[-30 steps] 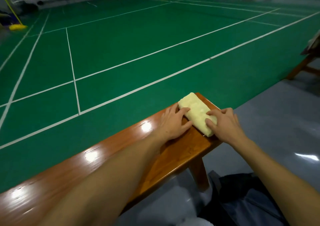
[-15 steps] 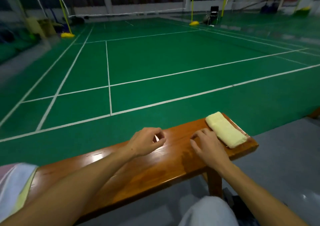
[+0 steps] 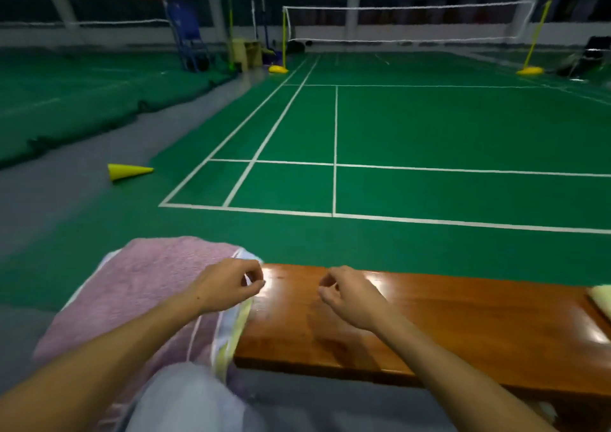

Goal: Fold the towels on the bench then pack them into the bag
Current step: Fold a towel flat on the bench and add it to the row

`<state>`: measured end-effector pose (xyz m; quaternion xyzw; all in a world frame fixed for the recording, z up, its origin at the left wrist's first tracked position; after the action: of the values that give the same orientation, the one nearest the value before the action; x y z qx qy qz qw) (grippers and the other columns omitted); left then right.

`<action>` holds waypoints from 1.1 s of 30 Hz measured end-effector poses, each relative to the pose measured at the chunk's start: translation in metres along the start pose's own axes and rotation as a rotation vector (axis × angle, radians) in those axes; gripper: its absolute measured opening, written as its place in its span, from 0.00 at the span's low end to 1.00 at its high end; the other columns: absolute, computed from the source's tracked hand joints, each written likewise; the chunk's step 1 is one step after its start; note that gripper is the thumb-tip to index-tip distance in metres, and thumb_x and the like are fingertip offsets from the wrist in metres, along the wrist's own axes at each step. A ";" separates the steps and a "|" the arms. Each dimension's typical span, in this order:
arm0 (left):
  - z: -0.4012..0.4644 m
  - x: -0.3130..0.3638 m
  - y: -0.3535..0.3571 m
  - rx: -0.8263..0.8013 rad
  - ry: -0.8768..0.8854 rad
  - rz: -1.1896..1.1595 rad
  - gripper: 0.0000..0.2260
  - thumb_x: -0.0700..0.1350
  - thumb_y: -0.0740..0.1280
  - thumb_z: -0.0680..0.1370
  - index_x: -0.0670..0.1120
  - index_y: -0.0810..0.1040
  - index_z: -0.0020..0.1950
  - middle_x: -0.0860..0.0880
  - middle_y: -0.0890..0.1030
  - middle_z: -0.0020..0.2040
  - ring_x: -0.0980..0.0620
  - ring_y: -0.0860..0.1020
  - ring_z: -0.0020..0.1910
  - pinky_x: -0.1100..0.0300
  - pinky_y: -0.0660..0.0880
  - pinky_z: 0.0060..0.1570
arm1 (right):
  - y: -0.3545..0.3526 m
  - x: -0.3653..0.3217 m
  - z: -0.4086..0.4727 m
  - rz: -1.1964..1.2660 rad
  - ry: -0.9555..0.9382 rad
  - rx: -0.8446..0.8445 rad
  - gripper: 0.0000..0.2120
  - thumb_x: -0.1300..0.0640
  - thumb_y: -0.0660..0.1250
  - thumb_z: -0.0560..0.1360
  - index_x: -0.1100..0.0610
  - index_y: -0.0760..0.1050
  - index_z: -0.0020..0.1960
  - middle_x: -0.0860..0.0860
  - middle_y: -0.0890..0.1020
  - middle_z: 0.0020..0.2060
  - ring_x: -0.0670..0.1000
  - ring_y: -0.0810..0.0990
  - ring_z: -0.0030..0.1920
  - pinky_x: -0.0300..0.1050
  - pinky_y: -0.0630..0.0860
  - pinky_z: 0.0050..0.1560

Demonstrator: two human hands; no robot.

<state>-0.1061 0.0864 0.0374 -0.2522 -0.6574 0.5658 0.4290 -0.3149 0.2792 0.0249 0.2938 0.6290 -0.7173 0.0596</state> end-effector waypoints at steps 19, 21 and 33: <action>-0.087 -0.173 -0.001 0.274 -0.381 -0.040 0.04 0.55 0.68 0.81 0.57 0.79 0.49 0.59 0.80 0.48 0.59 0.77 0.47 0.54 0.80 0.48 | 0.152 -0.154 0.135 0.959 0.393 -0.152 0.10 0.60 0.72 0.77 0.57 0.73 0.39 0.54 0.73 0.33 0.53 0.75 0.35 0.51 0.75 0.39; -0.082 -0.167 -0.008 0.314 -0.438 0.017 0.07 0.58 0.67 0.80 0.57 0.79 0.52 0.56 0.79 0.51 0.55 0.77 0.49 0.53 0.78 0.50 | 0.132 -0.139 0.119 0.998 0.342 -0.088 0.06 0.63 0.69 0.75 0.58 0.74 0.41 0.51 0.73 0.30 0.53 0.73 0.34 0.48 0.73 0.37; 0.025 0.046 0.063 -0.025 -0.128 -0.022 0.26 0.68 0.59 0.76 0.58 0.77 0.69 0.54 0.80 0.65 0.53 0.78 0.61 0.51 0.77 0.62 | -0.016 0.089 -0.021 0.895 0.453 0.324 0.08 0.61 0.67 0.81 0.66 0.80 0.50 0.69 0.82 0.44 0.60 0.82 0.40 0.59 0.84 0.41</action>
<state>-0.1602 0.1256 -0.0097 -0.2135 -0.6933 0.5676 0.3892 -0.3881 0.3271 -0.0064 0.6866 0.3201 -0.6285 0.1763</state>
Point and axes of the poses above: each hand's wrist, its own z-axis towards the middle knuckle, its own y-axis out of the palm, x = y × z, the point moved 1 cm from there along z, towards the middle knuckle
